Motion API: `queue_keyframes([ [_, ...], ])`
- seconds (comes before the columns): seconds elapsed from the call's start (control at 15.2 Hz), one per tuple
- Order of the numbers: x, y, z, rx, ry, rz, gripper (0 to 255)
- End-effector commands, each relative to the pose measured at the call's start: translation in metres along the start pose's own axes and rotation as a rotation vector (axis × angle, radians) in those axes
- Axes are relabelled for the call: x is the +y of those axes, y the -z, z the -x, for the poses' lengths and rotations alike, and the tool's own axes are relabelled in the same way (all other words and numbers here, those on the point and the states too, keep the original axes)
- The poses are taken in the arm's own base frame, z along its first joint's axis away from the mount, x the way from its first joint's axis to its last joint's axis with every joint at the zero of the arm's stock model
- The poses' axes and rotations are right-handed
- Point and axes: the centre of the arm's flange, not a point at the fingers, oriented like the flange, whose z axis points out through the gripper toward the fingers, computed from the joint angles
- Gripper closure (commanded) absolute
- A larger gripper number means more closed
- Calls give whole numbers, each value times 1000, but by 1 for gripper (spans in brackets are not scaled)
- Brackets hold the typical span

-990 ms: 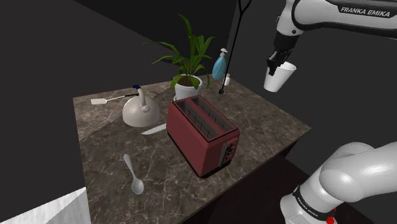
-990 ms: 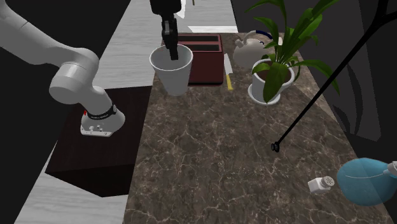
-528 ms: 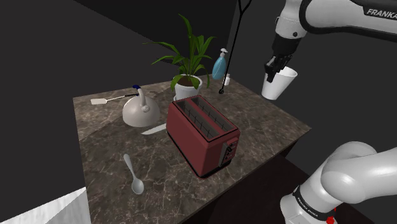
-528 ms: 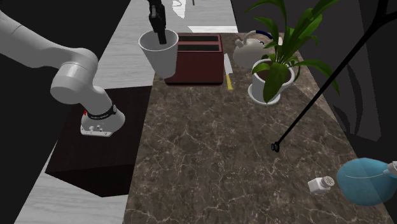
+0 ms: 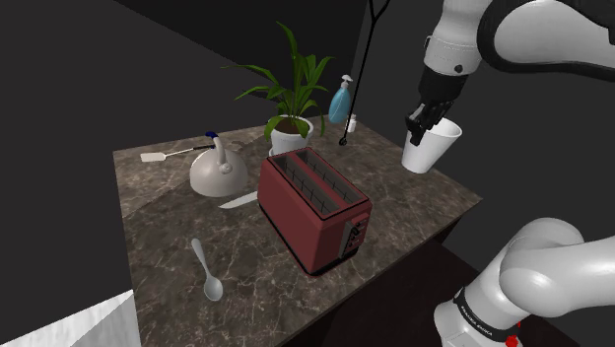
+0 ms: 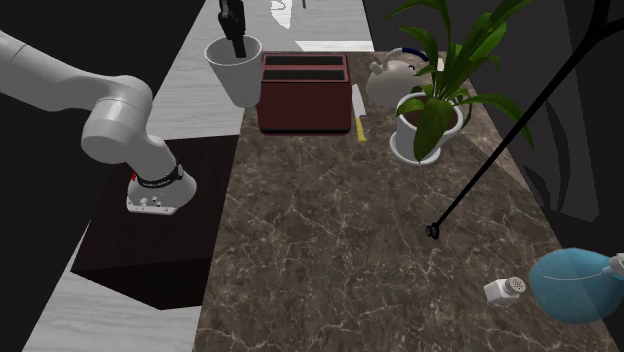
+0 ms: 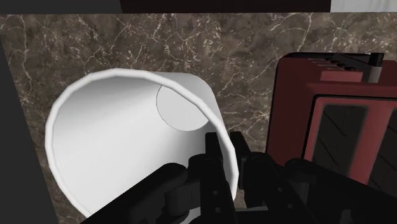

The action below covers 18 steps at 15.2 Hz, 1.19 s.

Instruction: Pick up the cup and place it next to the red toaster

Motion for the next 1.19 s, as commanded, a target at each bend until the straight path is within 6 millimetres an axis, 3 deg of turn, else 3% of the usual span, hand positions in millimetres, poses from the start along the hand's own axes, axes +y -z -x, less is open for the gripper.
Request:
queue_keyframes([
  [0.0, -3, -10, 1, 0, -1, 0, 255],
  [1.12, -21, -97, 7, 0, -1, 0, 255],
])
